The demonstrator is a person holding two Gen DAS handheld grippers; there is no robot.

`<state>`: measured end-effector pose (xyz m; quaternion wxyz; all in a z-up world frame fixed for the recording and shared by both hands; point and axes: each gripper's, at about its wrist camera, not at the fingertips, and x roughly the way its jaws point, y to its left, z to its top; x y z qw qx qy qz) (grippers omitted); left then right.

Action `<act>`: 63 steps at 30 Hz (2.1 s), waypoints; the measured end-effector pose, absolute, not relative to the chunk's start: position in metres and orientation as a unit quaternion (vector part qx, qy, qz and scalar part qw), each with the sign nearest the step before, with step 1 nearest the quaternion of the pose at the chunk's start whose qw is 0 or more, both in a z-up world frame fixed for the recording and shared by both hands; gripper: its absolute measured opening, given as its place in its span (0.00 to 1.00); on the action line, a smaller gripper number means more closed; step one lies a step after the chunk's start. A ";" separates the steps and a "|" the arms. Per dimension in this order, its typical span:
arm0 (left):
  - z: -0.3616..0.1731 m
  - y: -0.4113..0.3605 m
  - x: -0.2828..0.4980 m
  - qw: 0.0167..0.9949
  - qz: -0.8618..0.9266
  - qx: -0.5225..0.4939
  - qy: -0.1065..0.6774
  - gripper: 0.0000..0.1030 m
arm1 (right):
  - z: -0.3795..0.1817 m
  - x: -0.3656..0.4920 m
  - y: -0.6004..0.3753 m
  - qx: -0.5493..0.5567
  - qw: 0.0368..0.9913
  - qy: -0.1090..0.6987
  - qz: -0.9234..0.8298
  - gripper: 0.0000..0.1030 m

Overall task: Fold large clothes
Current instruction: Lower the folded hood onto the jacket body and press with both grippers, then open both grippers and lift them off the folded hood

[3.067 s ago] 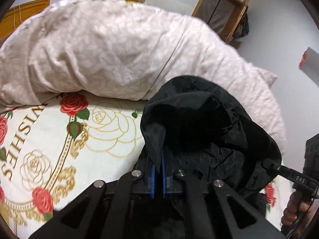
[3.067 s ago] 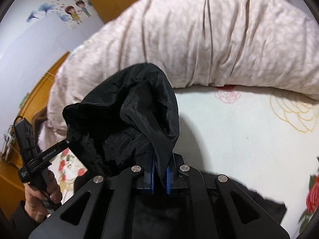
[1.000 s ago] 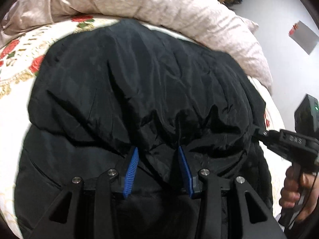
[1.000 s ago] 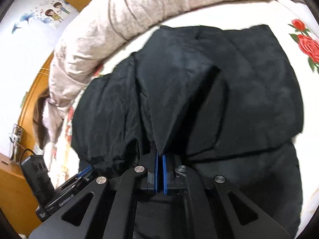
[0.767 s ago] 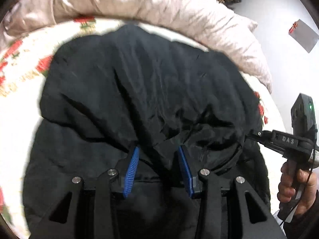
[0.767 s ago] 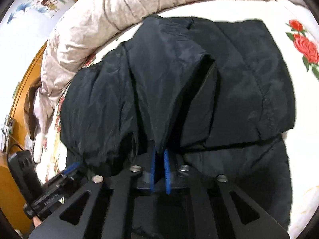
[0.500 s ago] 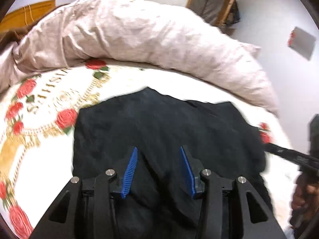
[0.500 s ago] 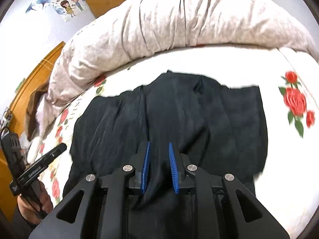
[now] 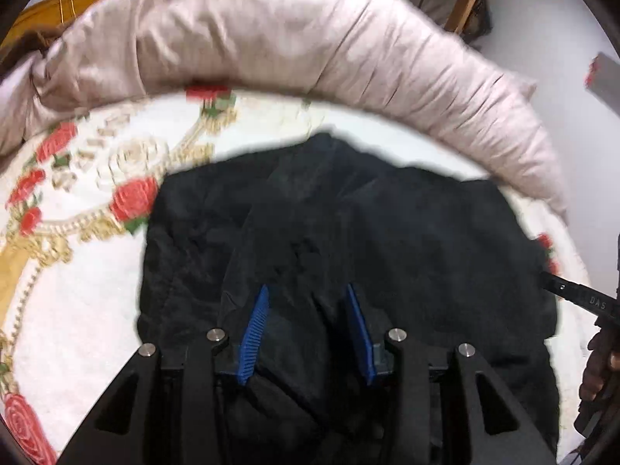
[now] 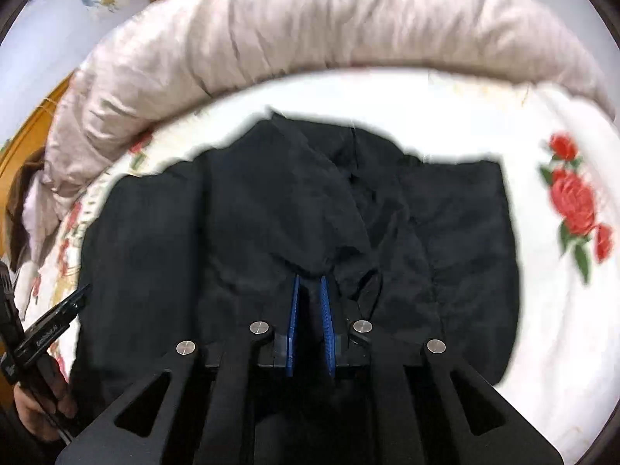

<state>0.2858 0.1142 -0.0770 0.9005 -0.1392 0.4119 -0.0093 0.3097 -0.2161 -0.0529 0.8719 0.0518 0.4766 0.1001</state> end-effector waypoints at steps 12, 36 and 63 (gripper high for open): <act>-0.120 0.083 0.272 0.887 -0.045 -0.126 0.442 0.44 | -0.129 0.301 -0.173 0.018 0.836 0.527 0.154 0.13; -0.141 0.056 0.257 0.887 -0.049 -0.099 0.449 0.44 | -0.146 0.263 -0.165 -0.010 0.847 0.510 0.151 0.14; -0.033 0.040 0.138 0.902 -0.020 -0.094 0.421 0.46 | -0.024 0.138 -0.191 0.000 0.887 0.442 0.137 0.37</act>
